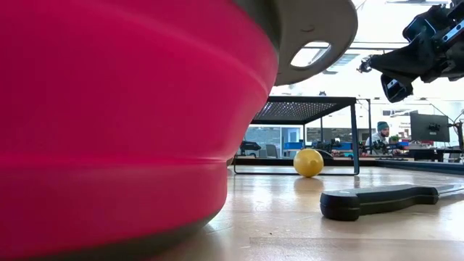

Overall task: Pick & Place Fruit
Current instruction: Put the black knife on the shelf

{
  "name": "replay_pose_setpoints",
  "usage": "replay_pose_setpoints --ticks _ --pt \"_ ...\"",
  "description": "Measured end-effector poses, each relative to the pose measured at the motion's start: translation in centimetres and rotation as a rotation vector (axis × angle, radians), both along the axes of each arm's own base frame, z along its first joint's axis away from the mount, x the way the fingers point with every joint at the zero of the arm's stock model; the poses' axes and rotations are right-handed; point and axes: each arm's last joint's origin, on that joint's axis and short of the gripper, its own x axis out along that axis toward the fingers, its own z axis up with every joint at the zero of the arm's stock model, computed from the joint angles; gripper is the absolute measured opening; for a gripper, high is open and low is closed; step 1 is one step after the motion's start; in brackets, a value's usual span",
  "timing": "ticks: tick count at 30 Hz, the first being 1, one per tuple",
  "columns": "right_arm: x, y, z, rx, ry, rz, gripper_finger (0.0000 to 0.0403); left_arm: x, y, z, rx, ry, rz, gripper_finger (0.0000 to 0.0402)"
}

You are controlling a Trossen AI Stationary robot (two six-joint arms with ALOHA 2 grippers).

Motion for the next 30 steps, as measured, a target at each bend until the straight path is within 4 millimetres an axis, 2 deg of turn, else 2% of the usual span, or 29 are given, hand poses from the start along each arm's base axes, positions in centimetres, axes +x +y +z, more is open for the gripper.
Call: replay_pose_setpoints --ticks 7,13,30 --pt "0.0 0.0 0.03 0.003 -0.004 0.0 0.0004 0.0 0.0 -0.01 0.0 0.0 0.0 0.0" --pt "0.0 0.01 0.48 0.1 -0.052 0.003 0.0004 0.0 0.0 -0.01 0.0 0.0 0.0 0.0" --pt "-0.01 0.0 0.53 0.103 -0.056 0.002 0.0004 0.0 0.03 0.0 0.023 0.0 0.012 0.0"
